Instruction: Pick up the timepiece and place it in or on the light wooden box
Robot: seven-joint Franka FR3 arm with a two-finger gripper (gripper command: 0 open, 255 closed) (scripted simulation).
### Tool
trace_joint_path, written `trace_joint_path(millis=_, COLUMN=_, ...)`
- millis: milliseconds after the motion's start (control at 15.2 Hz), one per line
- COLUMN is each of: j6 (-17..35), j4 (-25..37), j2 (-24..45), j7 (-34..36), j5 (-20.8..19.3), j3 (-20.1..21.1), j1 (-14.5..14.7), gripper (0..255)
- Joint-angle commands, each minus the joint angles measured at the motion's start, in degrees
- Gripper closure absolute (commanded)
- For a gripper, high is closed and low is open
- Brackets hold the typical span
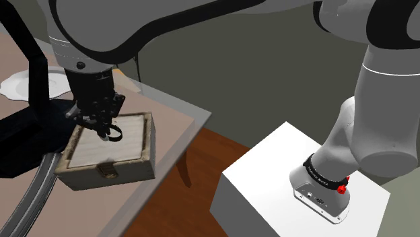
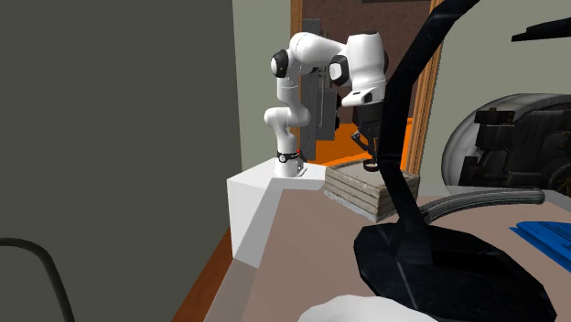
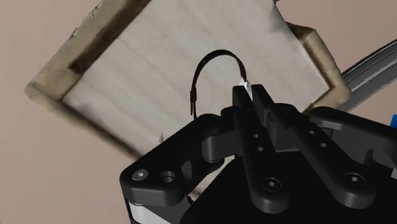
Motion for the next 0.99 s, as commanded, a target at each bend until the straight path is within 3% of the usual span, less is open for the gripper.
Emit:
trace_joint_path(millis=0, j6=0.0, j4=0.0, j2=0.0, j7=0.0, j5=0.0, j3=0.0, j1=0.0, gripper=255)
trace_joint_path(millis=66, j6=0.0, j4=0.0, j2=0.0, j7=0.0, j5=0.0, j3=0.0, j1=0.0, gripper=255)
trace_joint_path(millis=132, j6=0.0, j4=0.0, j2=0.0, j7=0.0, j5=0.0, j3=0.0, j1=0.0, gripper=0)
trace_joint_path(millis=462, j6=0.0, j4=0.0, j2=0.0, j7=0.0, j5=0.0, j3=0.0, j1=0.0, gripper=0)
trace_joint_path(millis=726, j6=-6.5, j4=4.8, j2=-1.7, j7=-0.3, j5=0.5, j3=0.1, j1=-0.7, gripper=0)
trace_joint_path(millis=924, j6=-6.5, j4=4.8, j2=-1.7, j7=-0.3, j5=0.5, j3=0.1, j1=-0.7, gripper=0)
